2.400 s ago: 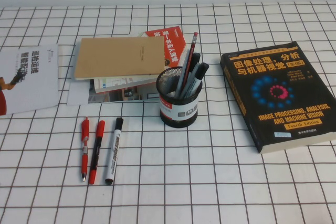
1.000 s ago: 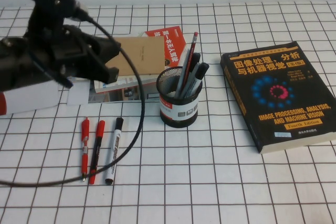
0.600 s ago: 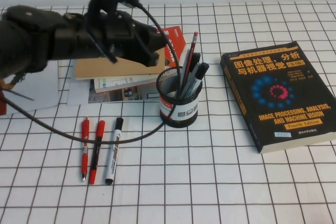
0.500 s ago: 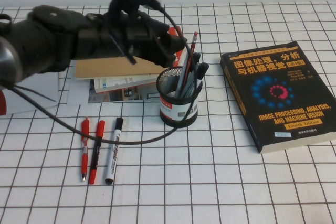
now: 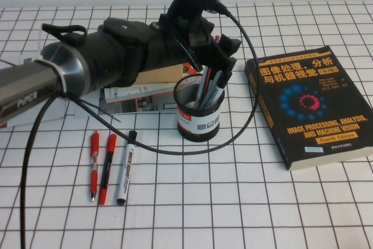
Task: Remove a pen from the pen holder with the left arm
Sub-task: 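Take a marker out of the pen holder and lay it on the table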
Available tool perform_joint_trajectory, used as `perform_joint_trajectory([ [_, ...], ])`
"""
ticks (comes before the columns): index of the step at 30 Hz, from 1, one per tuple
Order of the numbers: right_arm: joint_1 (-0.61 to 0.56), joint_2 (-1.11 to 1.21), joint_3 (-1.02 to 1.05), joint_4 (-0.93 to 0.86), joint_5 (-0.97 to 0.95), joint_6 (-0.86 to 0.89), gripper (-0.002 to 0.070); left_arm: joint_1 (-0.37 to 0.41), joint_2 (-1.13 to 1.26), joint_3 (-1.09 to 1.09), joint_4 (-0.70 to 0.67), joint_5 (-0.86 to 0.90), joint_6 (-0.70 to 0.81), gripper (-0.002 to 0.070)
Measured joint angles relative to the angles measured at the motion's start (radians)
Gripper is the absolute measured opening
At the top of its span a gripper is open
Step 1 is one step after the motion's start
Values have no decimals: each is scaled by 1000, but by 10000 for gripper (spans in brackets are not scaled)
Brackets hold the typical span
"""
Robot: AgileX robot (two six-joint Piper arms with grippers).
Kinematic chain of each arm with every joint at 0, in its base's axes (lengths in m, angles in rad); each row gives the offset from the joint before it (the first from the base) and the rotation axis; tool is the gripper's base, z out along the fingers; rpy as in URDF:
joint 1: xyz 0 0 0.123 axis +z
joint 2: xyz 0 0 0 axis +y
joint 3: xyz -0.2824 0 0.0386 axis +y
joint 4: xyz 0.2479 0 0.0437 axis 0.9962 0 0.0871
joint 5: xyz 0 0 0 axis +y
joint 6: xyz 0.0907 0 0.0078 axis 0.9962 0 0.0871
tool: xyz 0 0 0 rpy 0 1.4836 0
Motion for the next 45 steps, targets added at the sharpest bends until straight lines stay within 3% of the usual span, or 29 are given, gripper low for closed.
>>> perform_joint_trajectory([
  [3,0,0,0,0,0,0,-16,0,4,-1,-45,-50,0,449],
  [5,0,0,0,0,0,0,-16,0,4,-1,-57,-63,0,398],
  [11,0,0,0,0,0,0,-16,0,4,-2,-63,-29,0,98],
  [13,0,0,0,0,0,0,-16,0,4,-2,-63,-17,0,41],
  [23,0,0,0,0,0,0,-16,0,-27,-2,-64,-7,4,22],
  [37,0,0,0,0,0,0,-16,0,-283,-2,-57,-7,4,22],
  [45,0,0,0,0,0,0,-16,-36,-396,-2,106,-100,-120,22],
])
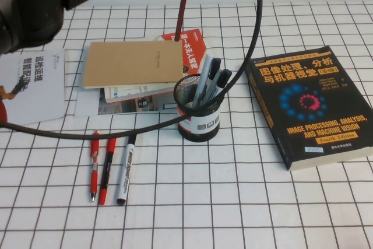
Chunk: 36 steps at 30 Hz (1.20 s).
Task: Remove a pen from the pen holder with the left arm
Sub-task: 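Take a marker out of the pen holder and lay it on the table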
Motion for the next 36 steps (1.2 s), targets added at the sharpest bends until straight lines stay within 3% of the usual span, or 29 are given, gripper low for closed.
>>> perform_joint_trajectory([
  [7,0,0,0,0,0,0,-16,-2,4,0,256,-2,-96,22],
  [14,0,0,0,0,0,0,-16,-2,15,2,366,81,-223,22],
  [18,0,0,0,0,0,0,-16,-2,15,2,687,202,-545,22],
  [23,0,0,0,0,0,0,-16,-2,16,3,1360,500,-1206,22],
  [26,0,0,0,0,0,0,-16,4,16,3,1571,649,-1436,22],
  [31,0,0,0,0,0,0,-16,77,31,3,1584,796,-1611,22],
  [36,0,0,0,0,0,0,-16,210,124,3,1359,851,-1584,22],
])
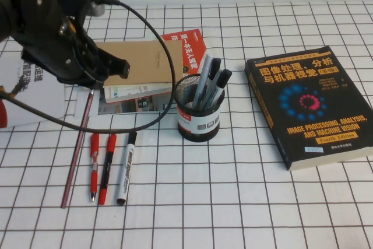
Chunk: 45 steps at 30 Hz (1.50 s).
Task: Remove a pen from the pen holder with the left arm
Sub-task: 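Take a marker out of the pen holder and lay it on the table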
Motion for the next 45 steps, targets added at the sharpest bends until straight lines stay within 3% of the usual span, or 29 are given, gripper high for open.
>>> perform_joint_trajectory([
  [4,0,0,0,0,0,0,-16,50,92,0,-168,4,60,22],
  [9,0,0,0,0,0,0,-16,38,216,0,-279,-15,81,22],
  [16,0,0,0,0,0,0,-16,-12,326,0,-316,-111,78,22],
  [33,0,0,0,0,0,0,-16,-15,387,0,-298,-214,5,27],
  [37,0,0,0,0,0,0,-16,-15,388,0,-293,-218,4,88],
  [42,0,0,0,0,0,0,-16,-15,388,0,-293,-218,-24,221],
  [45,0,0,0,0,0,0,-16,-15,388,-3,-290,-209,-33,251],
])
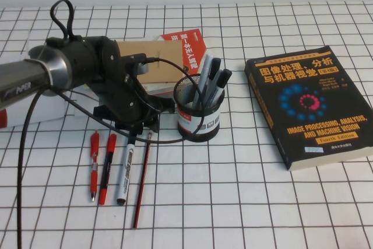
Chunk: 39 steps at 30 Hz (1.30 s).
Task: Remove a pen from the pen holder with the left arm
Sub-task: 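Take a marker out of the pen holder and lay it on the table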
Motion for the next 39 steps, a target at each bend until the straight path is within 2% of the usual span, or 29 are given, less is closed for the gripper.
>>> perform_joint_trajectory([
  [6,0,0,0,0,0,0,-16,0,-38,-49,17,99,47,250],
  [8,0,0,0,0,0,0,-16,0,-96,-59,17,122,91,209],
  [12,0,0,0,0,0,0,-16,0,-222,-59,21,135,182,67],
  [15,0,0,0,0,0,0,-16,0,-349,-53,41,140,241,18],
  [19,0,0,0,0,0,0,-16,0,-535,35,67,103,264,3],
  [27,0,0,0,0,0,0,-16,0,-891,402,69,28,298,0],
  [35,0,0,0,0,0,0,-16,0,-1185,656,69,30,302,0],
  [39,0,0,0,0,0,0,-16,0,-1291,696,69,104,302,0],
])
